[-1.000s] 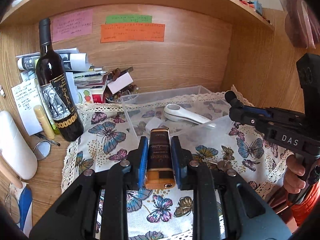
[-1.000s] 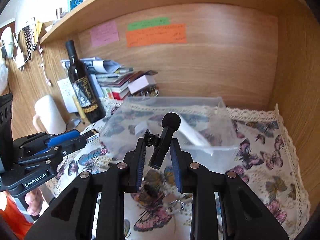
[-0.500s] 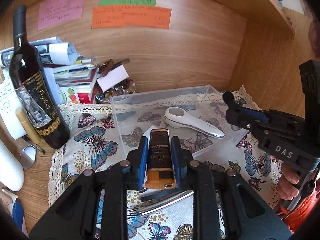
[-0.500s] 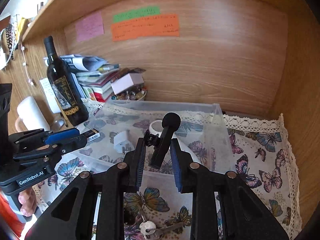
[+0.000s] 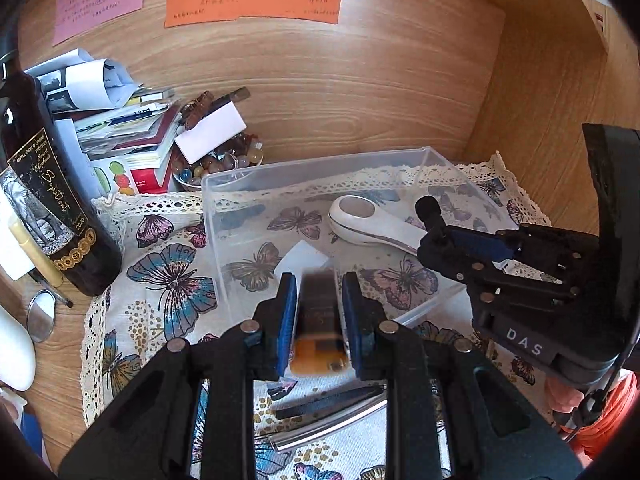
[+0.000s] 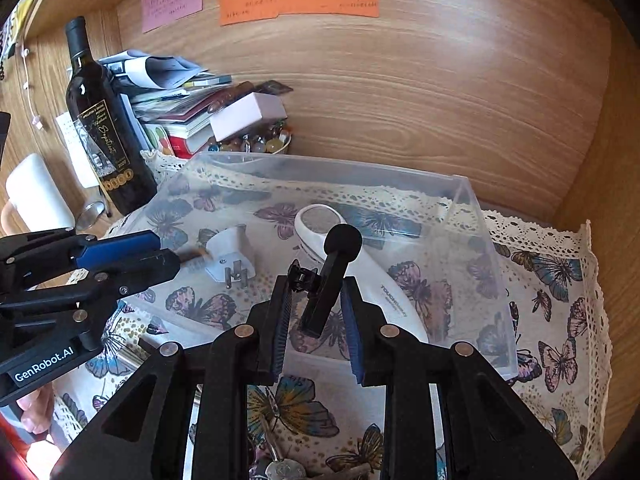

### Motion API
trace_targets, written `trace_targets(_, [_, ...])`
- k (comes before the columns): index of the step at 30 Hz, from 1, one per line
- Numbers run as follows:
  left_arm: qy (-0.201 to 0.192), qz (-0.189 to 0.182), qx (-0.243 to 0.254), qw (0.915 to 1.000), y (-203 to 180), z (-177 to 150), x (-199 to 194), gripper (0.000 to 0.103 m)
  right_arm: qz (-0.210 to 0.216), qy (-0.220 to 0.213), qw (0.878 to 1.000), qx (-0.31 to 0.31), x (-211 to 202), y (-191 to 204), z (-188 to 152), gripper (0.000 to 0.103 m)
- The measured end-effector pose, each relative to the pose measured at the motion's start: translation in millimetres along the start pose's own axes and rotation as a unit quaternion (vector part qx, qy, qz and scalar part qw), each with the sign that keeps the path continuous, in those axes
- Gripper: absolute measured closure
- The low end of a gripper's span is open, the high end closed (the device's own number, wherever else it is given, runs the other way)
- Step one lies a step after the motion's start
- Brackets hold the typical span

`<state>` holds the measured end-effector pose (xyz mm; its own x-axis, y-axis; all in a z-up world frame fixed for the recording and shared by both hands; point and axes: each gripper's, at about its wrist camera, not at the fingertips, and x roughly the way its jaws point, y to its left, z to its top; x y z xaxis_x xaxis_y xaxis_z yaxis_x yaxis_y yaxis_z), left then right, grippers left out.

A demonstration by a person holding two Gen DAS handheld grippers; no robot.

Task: Organize rigid objects
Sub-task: 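Carry the black-and-gold box into the clear box with the left tool while the right tool drops the knob in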

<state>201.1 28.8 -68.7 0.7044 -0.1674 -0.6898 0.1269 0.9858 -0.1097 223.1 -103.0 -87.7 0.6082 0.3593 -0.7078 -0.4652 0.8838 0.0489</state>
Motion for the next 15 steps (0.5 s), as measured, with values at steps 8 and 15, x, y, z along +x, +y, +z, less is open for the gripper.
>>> trace_targets(8, [-0.011, 0.003, 0.004, 0.9999, -3.8, 1.7, -9.1, 0.077, 0.002, -0.012, 1.0, -0.003, -11.0, 4.3, -0.2, 0.07])
trace_targets(15, [-0.026, -0.002, 0.005, 0.9997, -5.7, 2.3, -30.2, 0.065, 0.004, -0.04, 0.999, 0.001, -38.7, 0.4, -2.6, 0.059])
